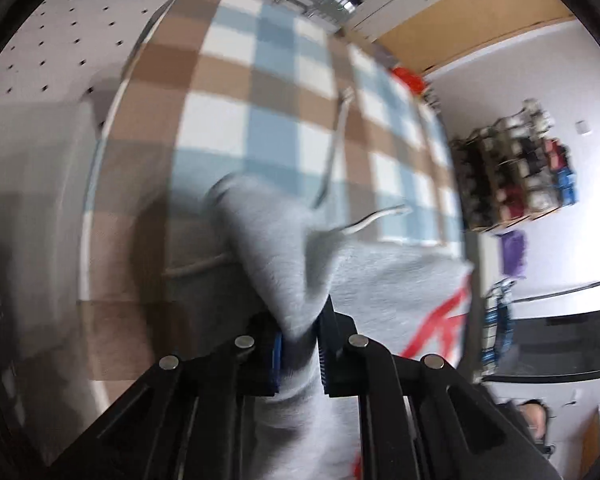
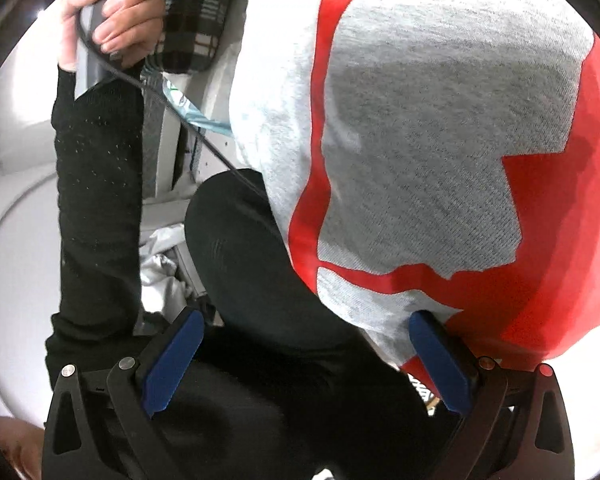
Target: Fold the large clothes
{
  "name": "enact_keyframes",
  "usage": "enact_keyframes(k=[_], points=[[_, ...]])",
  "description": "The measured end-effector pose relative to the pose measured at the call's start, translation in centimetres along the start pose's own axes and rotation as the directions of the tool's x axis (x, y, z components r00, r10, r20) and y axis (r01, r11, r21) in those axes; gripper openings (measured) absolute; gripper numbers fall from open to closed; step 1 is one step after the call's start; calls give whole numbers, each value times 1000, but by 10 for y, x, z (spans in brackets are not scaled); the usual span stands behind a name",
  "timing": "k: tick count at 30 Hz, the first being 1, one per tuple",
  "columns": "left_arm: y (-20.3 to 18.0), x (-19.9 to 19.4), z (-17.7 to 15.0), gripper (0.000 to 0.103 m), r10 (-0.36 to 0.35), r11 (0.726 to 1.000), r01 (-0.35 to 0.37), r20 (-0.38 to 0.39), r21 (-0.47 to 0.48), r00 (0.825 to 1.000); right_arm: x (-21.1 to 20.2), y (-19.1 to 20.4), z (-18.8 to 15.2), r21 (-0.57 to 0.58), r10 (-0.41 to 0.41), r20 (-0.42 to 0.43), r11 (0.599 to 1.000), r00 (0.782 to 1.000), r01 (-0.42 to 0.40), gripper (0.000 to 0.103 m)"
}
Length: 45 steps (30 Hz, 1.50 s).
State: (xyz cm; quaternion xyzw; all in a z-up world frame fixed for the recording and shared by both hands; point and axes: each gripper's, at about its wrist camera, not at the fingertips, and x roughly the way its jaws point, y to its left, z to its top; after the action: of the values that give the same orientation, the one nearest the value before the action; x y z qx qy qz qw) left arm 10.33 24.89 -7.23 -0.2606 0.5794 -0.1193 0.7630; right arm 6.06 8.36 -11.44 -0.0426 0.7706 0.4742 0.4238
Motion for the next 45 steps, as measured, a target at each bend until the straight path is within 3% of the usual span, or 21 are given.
enact_keyframes(k=[4, 7, 8, 10, 13, 15, 16, 18, 19, 23, 25, 27, 28, 31, 32, 34, 35, 37, 41, 45], points=[[-2, 2, -15, 14, 95, 995, -95, 9, 8, 995, 2, 4, -1, 58, -39, 38, 998, 999, 37, 103], [-13, -13, -25, 17, 229, 973, -230, 54, 15, 972, -5, 10, -9, 60, -94, 87, 994, 992, 89, 103], [-17, -21, -30, 17, 240, 970, -242, 73, 25, 968, -10, 12, -11, 59, -108, 110, 993, 988, 102, 103], [-26, -36, -42, 17, 213, 973, -220, 100, 64, 972, -19, 17, -22, 45, -108, 161, 994, 981, 102, 103], [-45, -59, -69, 22, 137, 979, -160, 178, 126, 974, -33, 17, -33, 23, -21, 252, 1000, 967, 15, 103], [-55, -60, -88, 60, 73, 978, -113, 220, 177, 973, -49, 10, -41, 19, 51, 325, 998, 944, -61, 103], [-59, -56, -100, 67, 56, 976, -105, 244, 192, 968, -61, 6, -46, 17, 78, 378, 996, 923, -91, 103], [-63, -41, -111, 69, 25, 974, -81, 253, 213, 967, -72, 4, -53, 0, 128, 423, 990, 897, -141, 103], [-62, -26, -120, 69, 19, 972, -70, 220, 223, 975, -81, 2, -56, -12, 154, 442, 986, 884, -166, 103], [-48, 28, -134, 69, 70, 974, -93, 120, 205, 990, -107, 20, -63, -29, 150, 567, 986, 810, -162, 103], [-34, 37, -137, 69, 53, 981, -78, 136, 180, 989, -120, 26, -54, 9, 49, 619, 998, 784, -70, 103], [-27, 34, -138, 69, 40, 985, -67, 162, 162, 986, -129, 31, -36, 87, -134, 641, 991, 755, 102, 103], [-26, 34, -138, 69, 55, 983, -84, 172, 163, 984, -131, 33, -25, 146, -260, 633, 965, 729, 217, 103], [-25, 33, -141, 69, 74, 978, -109, 194, 177, 978, -123, 31, 21, 274, -579, 531, 809, 619, 521, 103], [-23, 35, -142, 70, 72, 977, -110, 204, 183, 976, -118, 25, 32, 283, -620, 494, 778, 610, 561, 103], [-20, 37, -147, 71, 70, 975, -114, 226, 188, 972, -107, 15, 55, 286, -662, 425, 746, 618, 601, 102], [-19, 37, -149, 71, 69, 974, -118, 243, 196, 968, -99, 11, 71, 287, -708, 384, 702, 593, 652, 102], [-20, 39, -153, 71, 92, 965, -155, 278, 212, 956, -85, 0, 83, 298, -793, 321, 603, 517, 740, 102], [-25, 36, -159, 71, 123, 951, -202, 312, 235, 942, -72, -25, 86, 285, -811, 252, 583, 528, 761, 103], [-21, 36, -152, 71, 109, 956, -183, 303, 229, 947, -72, -39, 87, 288, -798, 245, 602, 550, 745, 103]])
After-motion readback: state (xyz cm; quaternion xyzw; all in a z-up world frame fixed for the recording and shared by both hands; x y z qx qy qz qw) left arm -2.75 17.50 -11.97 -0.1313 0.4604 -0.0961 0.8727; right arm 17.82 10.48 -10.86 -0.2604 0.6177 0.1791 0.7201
